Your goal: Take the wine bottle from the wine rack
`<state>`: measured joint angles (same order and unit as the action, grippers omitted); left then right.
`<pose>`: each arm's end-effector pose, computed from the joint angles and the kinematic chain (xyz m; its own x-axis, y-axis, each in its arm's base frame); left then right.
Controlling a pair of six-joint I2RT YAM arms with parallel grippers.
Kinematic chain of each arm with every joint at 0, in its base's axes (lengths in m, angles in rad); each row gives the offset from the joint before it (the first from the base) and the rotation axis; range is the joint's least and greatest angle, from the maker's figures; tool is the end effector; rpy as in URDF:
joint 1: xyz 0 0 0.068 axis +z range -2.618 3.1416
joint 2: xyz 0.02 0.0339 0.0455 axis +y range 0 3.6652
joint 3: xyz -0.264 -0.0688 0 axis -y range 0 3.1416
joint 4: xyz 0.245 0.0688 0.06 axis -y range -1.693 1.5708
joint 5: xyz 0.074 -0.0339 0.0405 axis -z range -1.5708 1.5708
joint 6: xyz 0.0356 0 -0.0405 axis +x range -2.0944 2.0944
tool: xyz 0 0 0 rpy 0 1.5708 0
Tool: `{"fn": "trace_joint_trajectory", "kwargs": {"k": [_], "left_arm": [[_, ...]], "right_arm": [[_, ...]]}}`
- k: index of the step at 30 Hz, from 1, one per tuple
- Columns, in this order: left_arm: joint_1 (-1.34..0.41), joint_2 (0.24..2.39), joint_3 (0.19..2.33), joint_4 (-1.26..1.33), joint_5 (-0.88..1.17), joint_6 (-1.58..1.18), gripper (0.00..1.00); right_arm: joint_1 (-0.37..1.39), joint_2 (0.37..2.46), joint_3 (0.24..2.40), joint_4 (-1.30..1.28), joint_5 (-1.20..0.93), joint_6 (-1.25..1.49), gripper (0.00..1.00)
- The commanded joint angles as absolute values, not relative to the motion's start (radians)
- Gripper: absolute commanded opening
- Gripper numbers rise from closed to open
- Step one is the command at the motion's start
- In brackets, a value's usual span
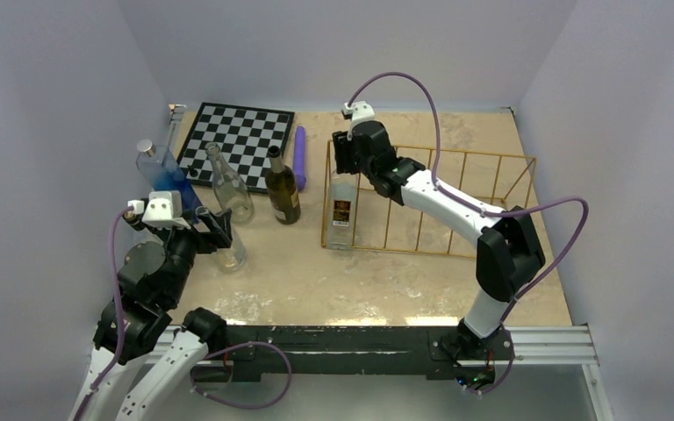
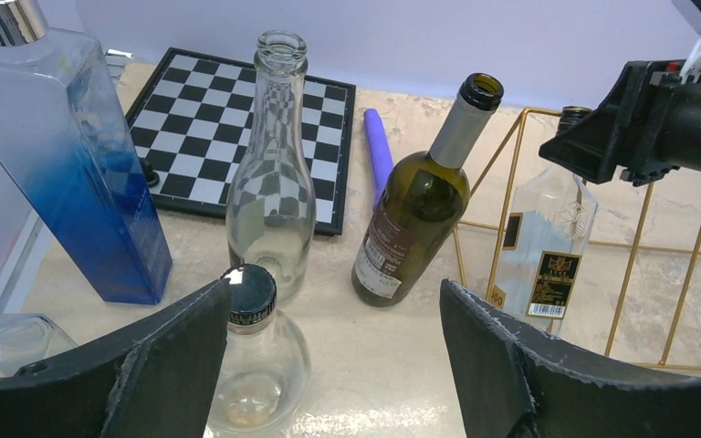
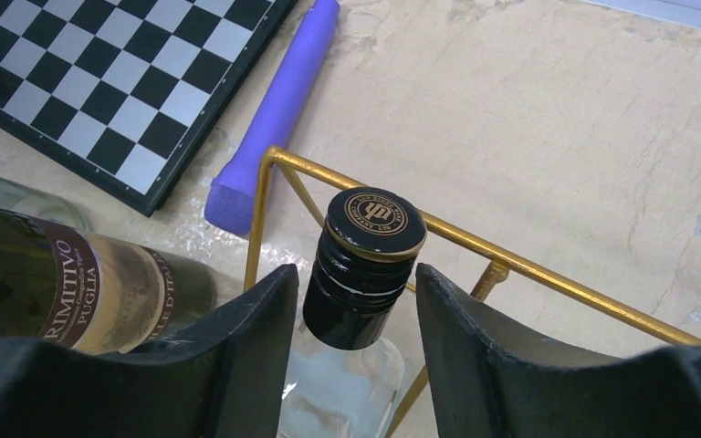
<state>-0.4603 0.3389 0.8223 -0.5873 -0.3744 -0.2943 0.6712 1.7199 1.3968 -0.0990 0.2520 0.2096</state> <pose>0.0655 -0.0179 0.3572 -0.1143 -0.2447 -0.9628 0.0568 0.9660 -0.2522 0.3262 0.2478 0.3092 -0.4020 -0.0620 -0.9135 -0.3481 0.9331 0.0899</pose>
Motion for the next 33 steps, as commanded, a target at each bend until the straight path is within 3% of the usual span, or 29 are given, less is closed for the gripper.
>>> {"fn": "trace_joint_trajectory", "kwargs": {"k": [1,7,14,24,33], "left_arm": [[-0.459,0.331,0.824,-0.544,-0.369,-0.278,0.87],[-0.459,0.325,0.822,-0.543,-0.384,-0.278,0.87],[-0.458,0.324,0.815,-0.533,-0.381,-0.276,0.87],[-0.457,0.311,0.810,-0.533,-0.410,-0.278,0.87],[-0.457,0.267,0.800,-0.526,-0.455,-0.286,0.87]], "right_arm": [[0.664,1.716,1.437,-0.082,0.233,0.234,0.50],[0.665,1.659,1.390,-0.040,0.226,0.198,0.28],[0.666,1.509,1.305,0.038,0.146,0.169,0.10],[0.686,1.314,1.184,0.129,0.005,0.102,0.05],[0.795,1.178,1.210,0.071,0.014,0.008,0.03]]}}
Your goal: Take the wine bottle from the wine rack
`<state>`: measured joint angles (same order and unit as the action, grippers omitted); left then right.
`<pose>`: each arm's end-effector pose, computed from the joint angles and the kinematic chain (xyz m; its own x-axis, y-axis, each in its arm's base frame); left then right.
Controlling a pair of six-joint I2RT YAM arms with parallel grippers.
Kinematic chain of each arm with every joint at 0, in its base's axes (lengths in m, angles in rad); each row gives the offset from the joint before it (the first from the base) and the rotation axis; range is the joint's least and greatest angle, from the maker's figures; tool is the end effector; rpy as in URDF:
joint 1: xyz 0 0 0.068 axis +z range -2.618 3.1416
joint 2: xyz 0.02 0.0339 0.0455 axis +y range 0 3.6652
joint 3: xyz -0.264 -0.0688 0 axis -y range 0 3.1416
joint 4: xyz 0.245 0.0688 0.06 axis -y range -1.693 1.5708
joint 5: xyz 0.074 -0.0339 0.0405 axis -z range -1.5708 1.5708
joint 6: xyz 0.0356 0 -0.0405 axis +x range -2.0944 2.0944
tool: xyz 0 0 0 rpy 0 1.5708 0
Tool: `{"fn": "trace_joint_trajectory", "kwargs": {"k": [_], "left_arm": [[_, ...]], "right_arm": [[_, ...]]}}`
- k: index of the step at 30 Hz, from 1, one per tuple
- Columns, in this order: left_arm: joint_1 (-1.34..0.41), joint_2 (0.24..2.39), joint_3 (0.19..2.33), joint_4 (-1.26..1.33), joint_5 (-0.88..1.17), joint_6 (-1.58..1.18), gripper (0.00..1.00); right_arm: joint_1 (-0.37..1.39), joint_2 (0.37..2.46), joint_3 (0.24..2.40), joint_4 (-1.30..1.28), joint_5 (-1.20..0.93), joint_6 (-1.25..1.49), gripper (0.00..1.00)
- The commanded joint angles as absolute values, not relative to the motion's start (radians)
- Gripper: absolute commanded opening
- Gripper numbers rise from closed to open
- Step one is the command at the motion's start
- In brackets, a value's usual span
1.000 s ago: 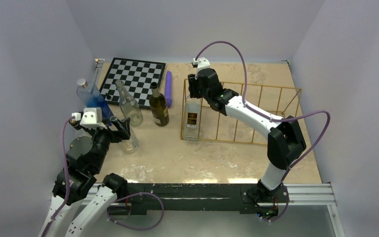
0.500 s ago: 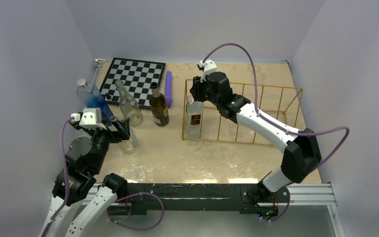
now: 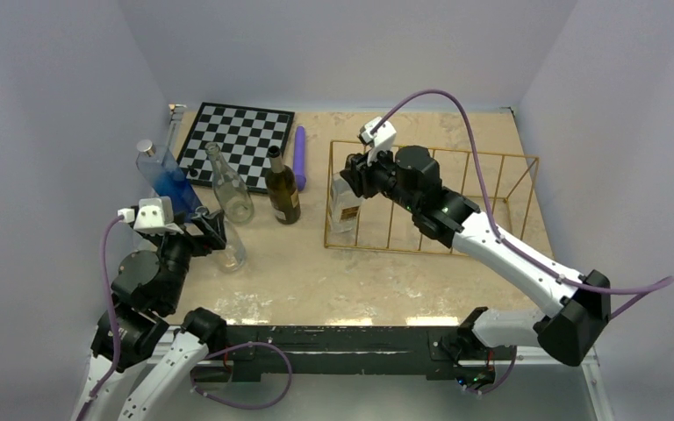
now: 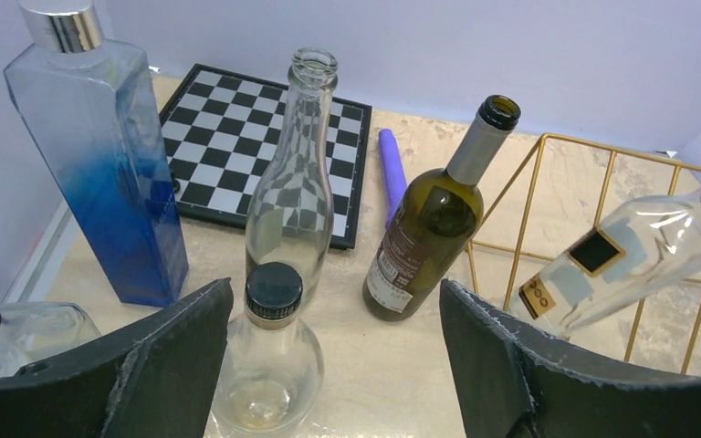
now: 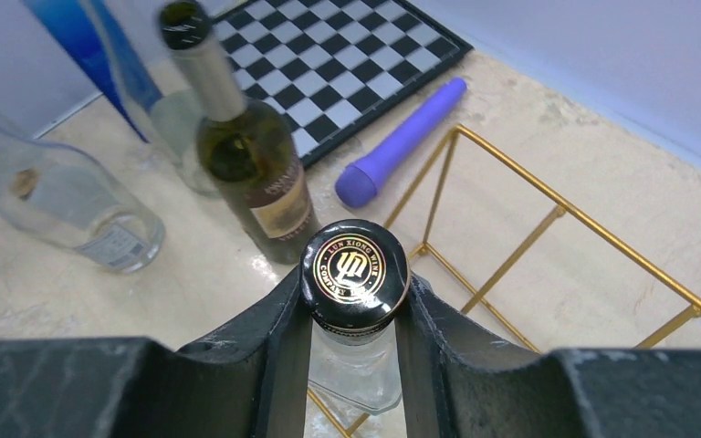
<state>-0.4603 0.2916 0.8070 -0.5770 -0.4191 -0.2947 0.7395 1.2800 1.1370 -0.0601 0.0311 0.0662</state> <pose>0.0576 -0.0124 0.3558 -0.0649 -0.2639 -0.9624 0.0241 0.9637 -0.2659 0.2244 0.2032 0.3688 -0.1918 -0.0854 -0.9777 -0.6398 0.7663 0.0585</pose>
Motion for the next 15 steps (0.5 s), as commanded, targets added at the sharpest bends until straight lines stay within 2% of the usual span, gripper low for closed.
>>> {"fn": "trace_joint_trajectory", "kwargs": {"k": [1,8,15], "left_arm": [[-0.457,0.261,0.799,-0.524,-0.460,-0.287,0.87],[-0.457,0.208,0.782,-0.513,-0.504,-0.296,0.86],[-0.457,0.178,0.775,-0.509,-0.522,-0.299,0.86]], "right_arm": [[0.816,1.172,1.224,0.054,0.024,-0.019,0.03],[0.928,1.181,1.264,0.071,0.004,-0.023,0.03],[1.008,1.306,1.303,0.158,-0.045,-0.018,0.02]]}}
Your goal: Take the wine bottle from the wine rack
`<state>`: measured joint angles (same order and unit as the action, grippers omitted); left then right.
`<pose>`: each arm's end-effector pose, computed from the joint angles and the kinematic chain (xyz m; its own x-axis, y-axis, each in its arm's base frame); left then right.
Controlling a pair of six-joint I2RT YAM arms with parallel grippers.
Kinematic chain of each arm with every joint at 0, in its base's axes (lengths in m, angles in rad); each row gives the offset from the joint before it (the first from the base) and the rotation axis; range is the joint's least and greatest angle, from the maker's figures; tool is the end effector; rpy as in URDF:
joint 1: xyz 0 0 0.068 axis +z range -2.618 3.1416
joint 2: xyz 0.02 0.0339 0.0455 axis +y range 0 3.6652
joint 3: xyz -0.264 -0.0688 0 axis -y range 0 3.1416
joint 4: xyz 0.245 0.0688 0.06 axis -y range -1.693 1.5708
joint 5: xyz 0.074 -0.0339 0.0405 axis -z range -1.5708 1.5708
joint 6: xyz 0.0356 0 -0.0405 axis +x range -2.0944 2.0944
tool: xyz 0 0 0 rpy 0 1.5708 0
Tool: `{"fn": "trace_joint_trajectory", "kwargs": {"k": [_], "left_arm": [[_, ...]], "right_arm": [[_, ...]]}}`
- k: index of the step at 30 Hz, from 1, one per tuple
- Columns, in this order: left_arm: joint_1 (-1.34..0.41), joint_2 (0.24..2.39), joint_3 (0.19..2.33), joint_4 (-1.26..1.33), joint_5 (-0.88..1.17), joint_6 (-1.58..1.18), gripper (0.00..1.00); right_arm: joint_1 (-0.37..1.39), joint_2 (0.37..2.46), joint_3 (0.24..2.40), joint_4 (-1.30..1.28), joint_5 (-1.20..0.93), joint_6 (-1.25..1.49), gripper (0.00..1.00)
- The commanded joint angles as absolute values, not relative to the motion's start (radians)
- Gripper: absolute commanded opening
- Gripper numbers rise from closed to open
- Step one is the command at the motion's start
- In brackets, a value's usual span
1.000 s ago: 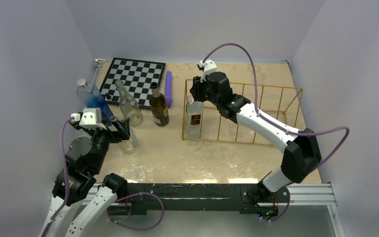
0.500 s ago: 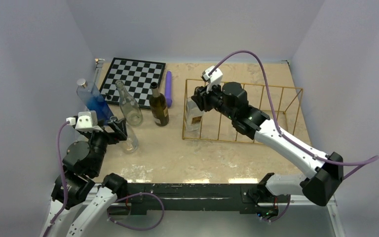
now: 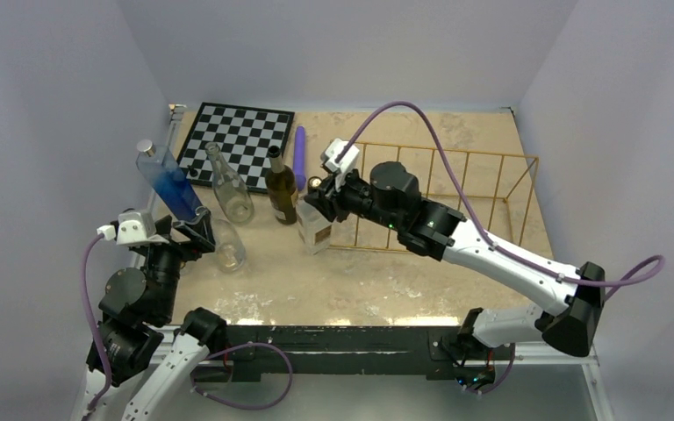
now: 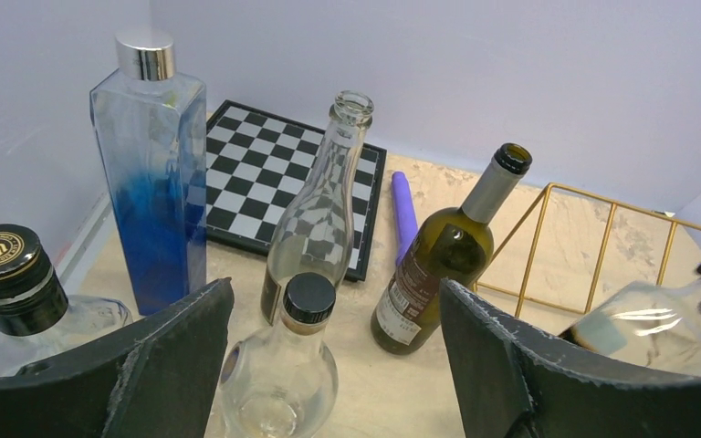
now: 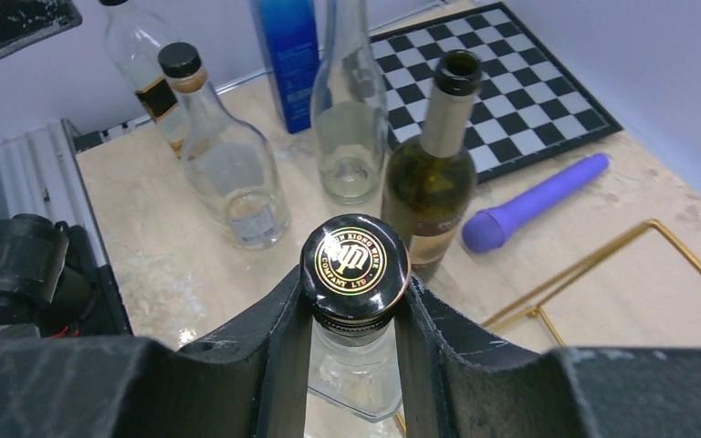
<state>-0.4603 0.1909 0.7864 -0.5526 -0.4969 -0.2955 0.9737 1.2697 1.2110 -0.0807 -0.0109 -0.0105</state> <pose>0.0390 -0.0004 0.3552 0.0473 -0.3092 -0.9498 -0.0234 0.9503 -0.3105 0.1674 0.2469 0.3959 -0.0694 -0.1207 -0.9903 -0.8338 0.5520 -0.0089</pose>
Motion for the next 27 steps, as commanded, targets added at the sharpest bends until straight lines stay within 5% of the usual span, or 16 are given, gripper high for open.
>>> {"fn": "trace_joint_trajectory", "kwargs": {"k": [1,19,27], "left_arm": [[-0.457,0.175,0.775,-0.509,-0.523,-0.300,0.86],[-0.457,0.172,0.775,-0.511,-0.525,-0.304,0.86],[-0.457,0.177,0.775,-0.509,-0.524,-0.304,0.86]], "right_arm": [[1.016,1.326,1.309,0.171,-0.048,-0.019,0.02],[1.083,1.550,1.374,0.233,-0.083,0.053,0.08],[1.086,1.542,1.358,0.230,-0.051,0.074,0.50]]}}
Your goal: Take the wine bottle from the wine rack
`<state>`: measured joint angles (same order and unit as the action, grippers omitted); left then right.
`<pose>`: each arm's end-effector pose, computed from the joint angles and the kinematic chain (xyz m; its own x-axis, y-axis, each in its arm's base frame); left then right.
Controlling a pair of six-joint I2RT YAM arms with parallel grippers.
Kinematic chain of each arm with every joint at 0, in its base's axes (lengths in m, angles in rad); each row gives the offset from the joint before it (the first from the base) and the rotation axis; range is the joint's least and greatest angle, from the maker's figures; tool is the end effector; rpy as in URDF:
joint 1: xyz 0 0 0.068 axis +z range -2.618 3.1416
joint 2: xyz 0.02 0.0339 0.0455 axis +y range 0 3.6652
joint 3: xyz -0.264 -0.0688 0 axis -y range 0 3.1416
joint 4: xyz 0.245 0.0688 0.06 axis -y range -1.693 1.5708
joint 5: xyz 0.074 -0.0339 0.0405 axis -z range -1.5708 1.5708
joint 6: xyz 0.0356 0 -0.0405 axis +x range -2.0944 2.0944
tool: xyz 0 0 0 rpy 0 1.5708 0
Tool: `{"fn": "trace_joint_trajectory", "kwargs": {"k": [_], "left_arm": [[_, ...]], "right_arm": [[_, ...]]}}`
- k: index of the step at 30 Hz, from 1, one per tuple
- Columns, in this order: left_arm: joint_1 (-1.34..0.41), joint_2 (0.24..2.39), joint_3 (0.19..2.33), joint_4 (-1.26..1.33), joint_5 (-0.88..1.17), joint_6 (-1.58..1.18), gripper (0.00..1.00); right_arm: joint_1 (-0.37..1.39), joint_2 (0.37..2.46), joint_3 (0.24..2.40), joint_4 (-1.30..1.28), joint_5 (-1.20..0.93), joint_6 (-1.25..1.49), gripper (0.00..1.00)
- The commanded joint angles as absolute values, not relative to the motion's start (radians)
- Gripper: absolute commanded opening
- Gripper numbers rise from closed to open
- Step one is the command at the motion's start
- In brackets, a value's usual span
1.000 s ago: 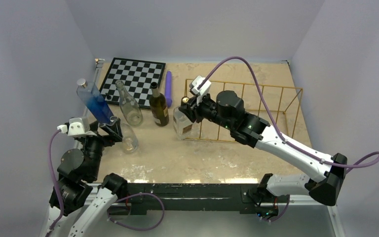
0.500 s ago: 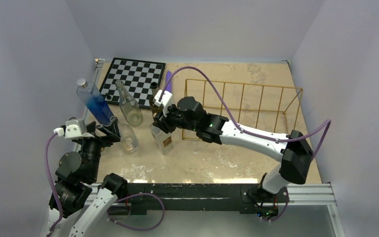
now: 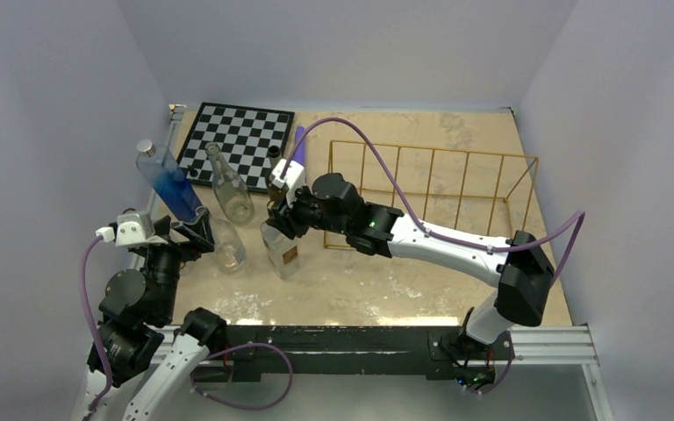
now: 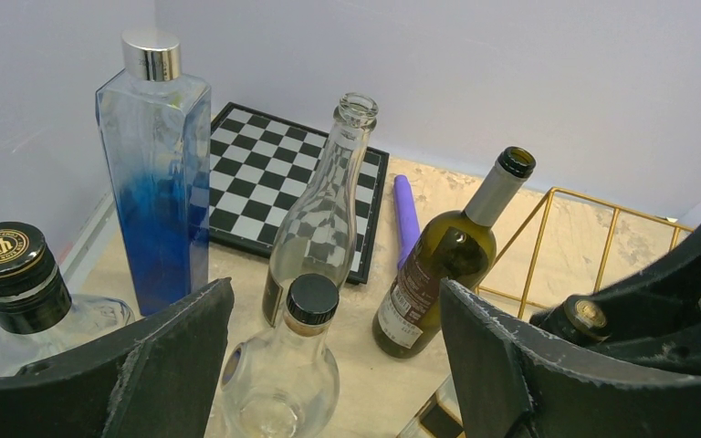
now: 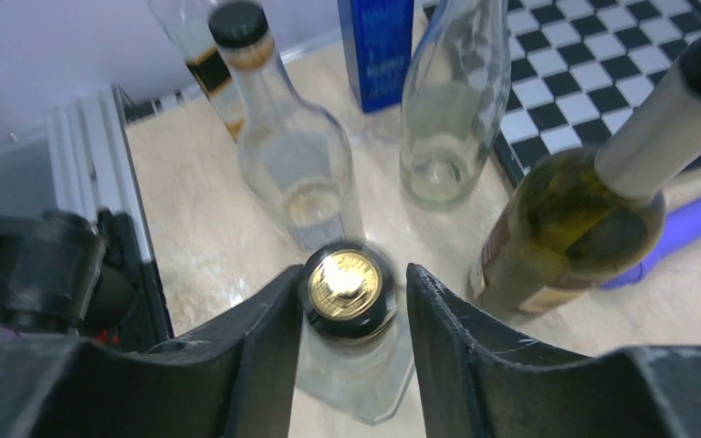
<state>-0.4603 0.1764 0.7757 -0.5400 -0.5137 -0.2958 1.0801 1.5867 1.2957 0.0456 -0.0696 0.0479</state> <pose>0.0377 0.0008 0.3538 0.0661 -0.3162 -0.9464 -0.0348 0.9472 -0.3189 0.1780 0.3384 0.3380 -0.1580 -0.1944 -0.9681 -0.9051 0.4204 0.0633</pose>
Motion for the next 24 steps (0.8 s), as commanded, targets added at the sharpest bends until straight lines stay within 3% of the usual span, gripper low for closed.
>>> {"fn": "trace_joint_trajectory", "kwargs": {"k": [1,9,12,18,24], "left_arm": [[-0.457,0.176,0.776,-0.509,-0.524,-0.304,0.86],[-0.457,0.182,0.772,-0.506,-0.518,-0.302,0.86],[-0.457,0.187,0.770,-0.505,-0.501,-0.302,0.86],[-0.457,0.198,0.760,-0.468,-0.371,-0.287,0.86],[-0.459,0.205,0.730,-0.385,-0.060,-0.255,0.89]], "right_arm": [[1.086,1.537,1.362,0.225,-0.048,0.074,0.56],[1.086,1.427,1.370,0.131,-0.018,0.076,0.75],[1.086,1.347,1.368,0.029,0.041,0.081,0.98],[1.087,1.149,1.307,-0.200,0.254,0.170,0.99],[1.086,1.007,1.259,-0.466,0.598,0.365,0.99]]}}
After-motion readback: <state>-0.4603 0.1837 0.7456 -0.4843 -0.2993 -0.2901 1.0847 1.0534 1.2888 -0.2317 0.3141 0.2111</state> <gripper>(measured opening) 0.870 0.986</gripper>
